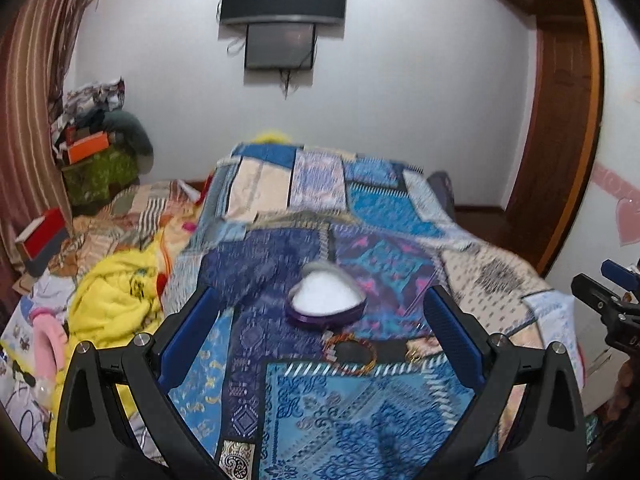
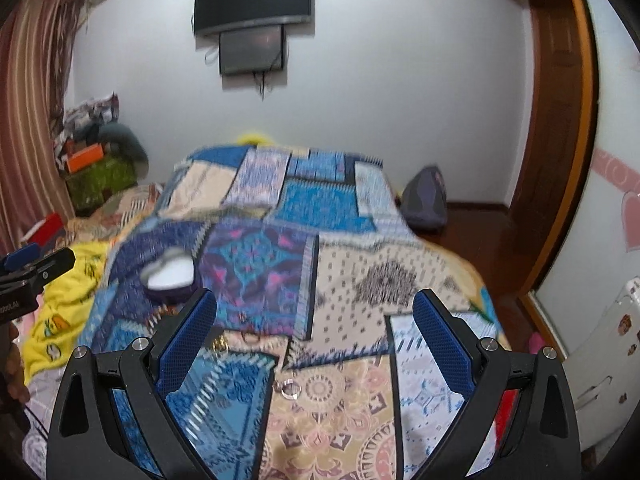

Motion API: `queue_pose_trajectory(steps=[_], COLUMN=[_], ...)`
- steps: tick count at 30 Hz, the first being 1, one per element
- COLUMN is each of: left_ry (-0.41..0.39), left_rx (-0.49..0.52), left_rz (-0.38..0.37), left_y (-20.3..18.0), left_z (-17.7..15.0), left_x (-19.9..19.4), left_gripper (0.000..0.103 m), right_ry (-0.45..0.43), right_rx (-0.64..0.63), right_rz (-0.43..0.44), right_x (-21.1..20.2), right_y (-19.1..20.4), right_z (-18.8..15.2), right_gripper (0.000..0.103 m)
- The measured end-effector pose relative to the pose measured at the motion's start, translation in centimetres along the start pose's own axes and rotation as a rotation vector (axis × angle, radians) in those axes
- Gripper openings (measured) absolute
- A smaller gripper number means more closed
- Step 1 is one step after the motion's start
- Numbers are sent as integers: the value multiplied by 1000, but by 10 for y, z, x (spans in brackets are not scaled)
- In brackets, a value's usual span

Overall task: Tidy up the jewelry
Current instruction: 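Move both tools down toward the jewelry beside the purple heart tin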

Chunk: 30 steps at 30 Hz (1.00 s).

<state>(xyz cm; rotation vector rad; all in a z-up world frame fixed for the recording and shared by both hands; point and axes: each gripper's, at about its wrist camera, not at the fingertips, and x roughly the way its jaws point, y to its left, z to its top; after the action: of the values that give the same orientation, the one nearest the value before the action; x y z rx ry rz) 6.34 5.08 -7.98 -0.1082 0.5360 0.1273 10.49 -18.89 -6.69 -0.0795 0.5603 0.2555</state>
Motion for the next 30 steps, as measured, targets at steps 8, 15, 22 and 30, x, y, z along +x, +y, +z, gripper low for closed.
queue_pose_trajectory(steps=[8, 15, 22, 30], left_ry=[174, 305, 382, 444], left_rx=[-13, 42, 73, 75], left_rz=[-16, -71, -120, -155], left_y=[8, -4, -13, -15], left_z=[-28, -54, -64, -68], left_x=[46, 76, 101, 129], left_gripper=[103, 103, 103, 95], right_ry=[162, 260, 339, 409], right_rx=[-45, -51, -42, -30], right_rz=[68, 125, 187, 231], right_x=[32, 53, 69, 90], right_y=[1, 0, -1, 0], right_z=[-24, -39, -48, -57], right_gripper=[98, 97, 83, 61])
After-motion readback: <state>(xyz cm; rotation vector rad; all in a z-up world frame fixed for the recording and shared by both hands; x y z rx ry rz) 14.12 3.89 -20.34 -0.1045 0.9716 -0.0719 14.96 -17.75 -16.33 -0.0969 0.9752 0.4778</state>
